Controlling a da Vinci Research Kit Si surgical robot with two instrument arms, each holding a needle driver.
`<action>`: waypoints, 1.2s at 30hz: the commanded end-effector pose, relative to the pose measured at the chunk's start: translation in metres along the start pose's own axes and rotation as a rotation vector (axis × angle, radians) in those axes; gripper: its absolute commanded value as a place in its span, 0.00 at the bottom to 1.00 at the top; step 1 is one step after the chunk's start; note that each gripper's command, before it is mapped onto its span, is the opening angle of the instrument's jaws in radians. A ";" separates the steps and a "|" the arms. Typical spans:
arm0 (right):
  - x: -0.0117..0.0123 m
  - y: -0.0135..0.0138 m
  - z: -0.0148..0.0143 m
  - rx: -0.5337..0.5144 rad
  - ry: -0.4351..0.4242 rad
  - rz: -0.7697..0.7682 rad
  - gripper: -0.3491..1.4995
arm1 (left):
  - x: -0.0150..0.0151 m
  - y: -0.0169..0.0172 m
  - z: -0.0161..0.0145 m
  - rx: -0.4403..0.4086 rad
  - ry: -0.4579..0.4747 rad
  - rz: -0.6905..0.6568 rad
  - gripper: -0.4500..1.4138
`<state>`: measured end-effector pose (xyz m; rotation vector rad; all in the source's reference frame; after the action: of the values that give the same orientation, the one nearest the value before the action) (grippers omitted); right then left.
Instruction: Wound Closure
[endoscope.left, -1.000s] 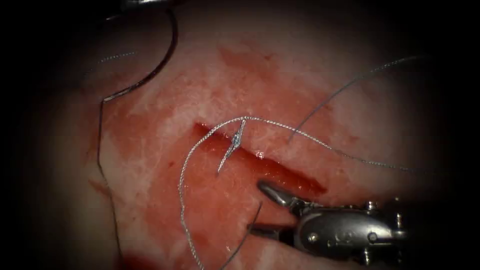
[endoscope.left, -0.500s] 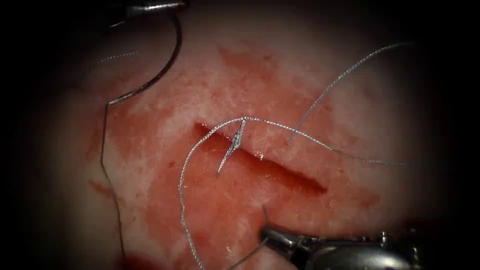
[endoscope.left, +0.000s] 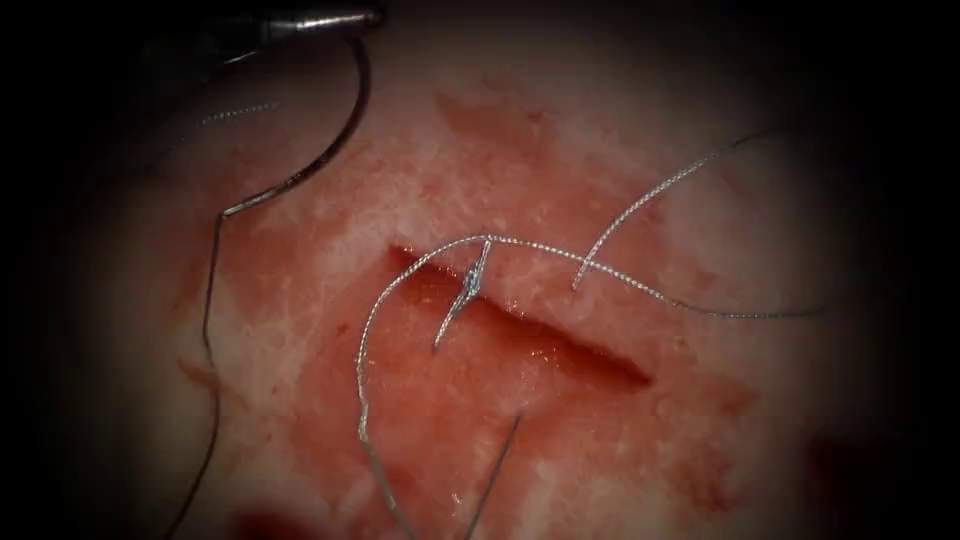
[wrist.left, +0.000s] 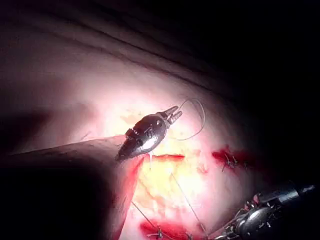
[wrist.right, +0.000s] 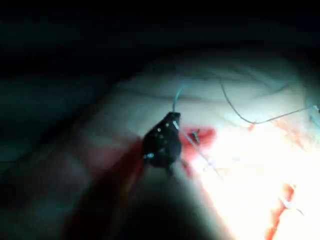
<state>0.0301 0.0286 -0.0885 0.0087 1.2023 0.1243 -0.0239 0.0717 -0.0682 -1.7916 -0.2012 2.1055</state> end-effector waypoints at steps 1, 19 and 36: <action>0.0001 0.0001 0.0002 -0.028 0.011 0.001 0.20 | -0.0006 0.0003 0.0005 -0.002 0.000 -0.001 0.05; -0.0123 0.0113 -0.0011 -0.297 -0.126 -0.077 0.84 | -0.0006 0.0003 0.0005 -0.002 0.000 -0.001 0.05; -0.0158 0.0131 0.0030 -0.284 -0.121 -0.117 0.00 | -0.0006 0.0003 0.0005 -0.004 0.001 -0.001 0.05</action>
<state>0.0256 0.0406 -0.0723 -0.2935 1.0505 0.1854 -0.0239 0.0716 -0.0683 -1.7948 -0.2039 2.1051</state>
